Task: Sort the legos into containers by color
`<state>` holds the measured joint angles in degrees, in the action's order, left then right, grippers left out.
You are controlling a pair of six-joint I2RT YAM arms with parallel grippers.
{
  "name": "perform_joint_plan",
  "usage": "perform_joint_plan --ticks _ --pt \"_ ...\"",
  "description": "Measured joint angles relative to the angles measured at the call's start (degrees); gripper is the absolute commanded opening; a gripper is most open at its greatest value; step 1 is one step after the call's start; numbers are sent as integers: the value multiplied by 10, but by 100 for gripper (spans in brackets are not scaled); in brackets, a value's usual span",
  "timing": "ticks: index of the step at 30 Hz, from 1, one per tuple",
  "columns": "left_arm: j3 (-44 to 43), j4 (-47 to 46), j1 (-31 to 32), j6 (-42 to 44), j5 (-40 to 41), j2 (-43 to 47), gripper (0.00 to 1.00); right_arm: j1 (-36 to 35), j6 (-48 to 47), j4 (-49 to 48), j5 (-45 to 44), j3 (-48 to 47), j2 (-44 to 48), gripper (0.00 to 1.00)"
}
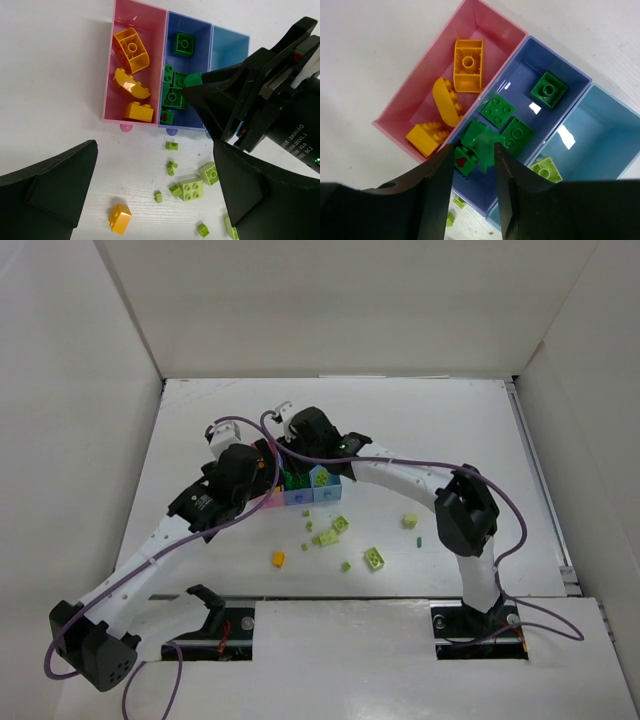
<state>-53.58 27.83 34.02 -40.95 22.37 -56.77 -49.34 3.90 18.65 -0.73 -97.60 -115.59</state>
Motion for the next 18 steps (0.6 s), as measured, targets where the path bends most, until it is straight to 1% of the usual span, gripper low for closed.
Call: perform_joint_plan --ticks 3,5,7,10,13,15,18 --pt "4 3 0 -1 0 5 100 2 2 6 -1 -1 -3 50" --pt "6 5 0 -1 0 8 100 2 4 6 -10 -1 0 56" --pt "6 7 0 -1 -1 10 100 2 4 7 -25 6 8 58" --pt "6 7 0 -1 -1 12 100 2 8 12 -51 43 48 58" --pt "6 6 0 -1 -2 13 100 3 26 20 -86 122 124 58" --pt "7 5 0 -1 -6 15 100 10 51 25 -101 192 188 58" --pt "15 -2 0 0 -14 22 100 37 99 51 -113 303 283 58"
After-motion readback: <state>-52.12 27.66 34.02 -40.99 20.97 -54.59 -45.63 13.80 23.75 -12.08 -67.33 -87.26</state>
